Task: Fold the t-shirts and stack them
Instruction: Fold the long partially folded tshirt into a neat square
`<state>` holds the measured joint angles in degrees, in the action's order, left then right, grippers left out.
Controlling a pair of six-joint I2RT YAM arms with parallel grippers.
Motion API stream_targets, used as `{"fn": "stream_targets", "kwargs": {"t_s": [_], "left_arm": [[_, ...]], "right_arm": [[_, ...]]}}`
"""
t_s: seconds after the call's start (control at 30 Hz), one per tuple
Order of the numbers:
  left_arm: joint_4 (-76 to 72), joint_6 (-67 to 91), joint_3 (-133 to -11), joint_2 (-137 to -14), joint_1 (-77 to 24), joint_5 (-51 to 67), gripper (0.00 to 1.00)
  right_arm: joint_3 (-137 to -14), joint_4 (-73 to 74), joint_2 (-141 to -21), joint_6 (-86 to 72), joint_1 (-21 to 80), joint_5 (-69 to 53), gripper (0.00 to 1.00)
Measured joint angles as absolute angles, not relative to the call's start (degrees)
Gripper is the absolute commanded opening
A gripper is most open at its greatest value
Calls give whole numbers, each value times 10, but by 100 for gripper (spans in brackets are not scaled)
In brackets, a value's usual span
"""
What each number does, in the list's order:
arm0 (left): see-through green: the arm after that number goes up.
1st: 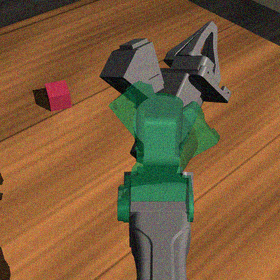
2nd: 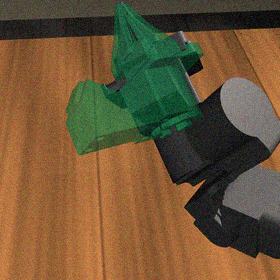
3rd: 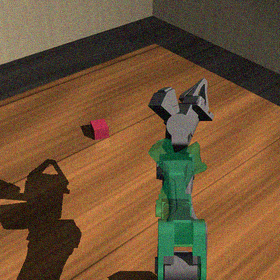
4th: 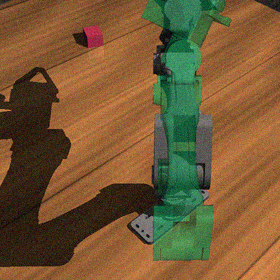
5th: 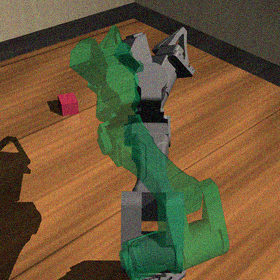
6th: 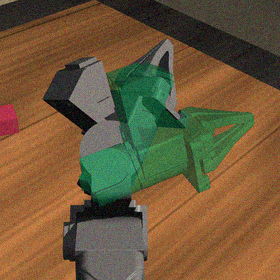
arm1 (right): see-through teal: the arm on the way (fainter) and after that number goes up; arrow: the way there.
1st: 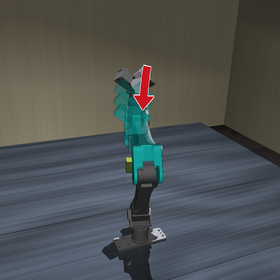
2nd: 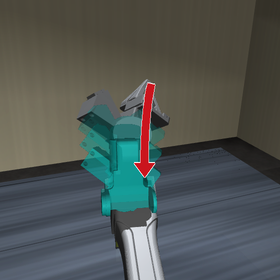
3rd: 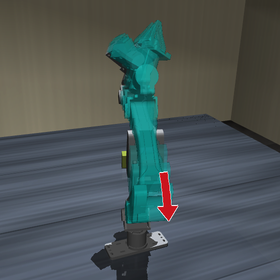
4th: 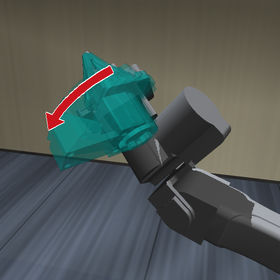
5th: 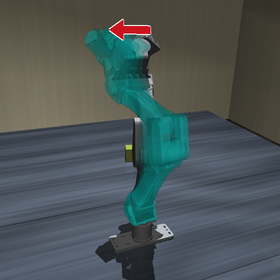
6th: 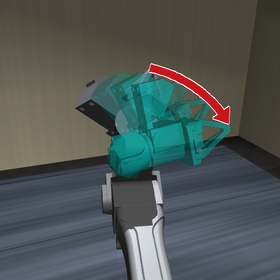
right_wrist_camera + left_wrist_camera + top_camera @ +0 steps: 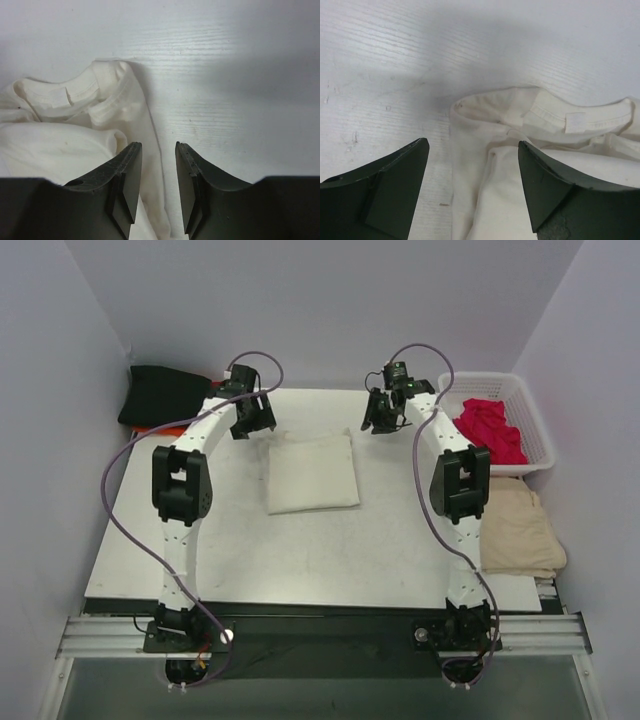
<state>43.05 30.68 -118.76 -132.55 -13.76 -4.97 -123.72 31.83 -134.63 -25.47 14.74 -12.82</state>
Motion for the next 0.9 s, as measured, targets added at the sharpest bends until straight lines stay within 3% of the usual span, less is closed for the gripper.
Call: {"fn": "stream_targets", "kwargs": {"t_s": [0.4, 0.9], "left_arm": [[374, 295, -996, -1159, -147, 62, 85], [279, 351, -856, -1153, -147, 136, 85]], "right_arm": [[-1114, 319, -1234, -224, 186, -135, 36], [-1122, 318, -1285, -209, 198, -175, 37]]}}
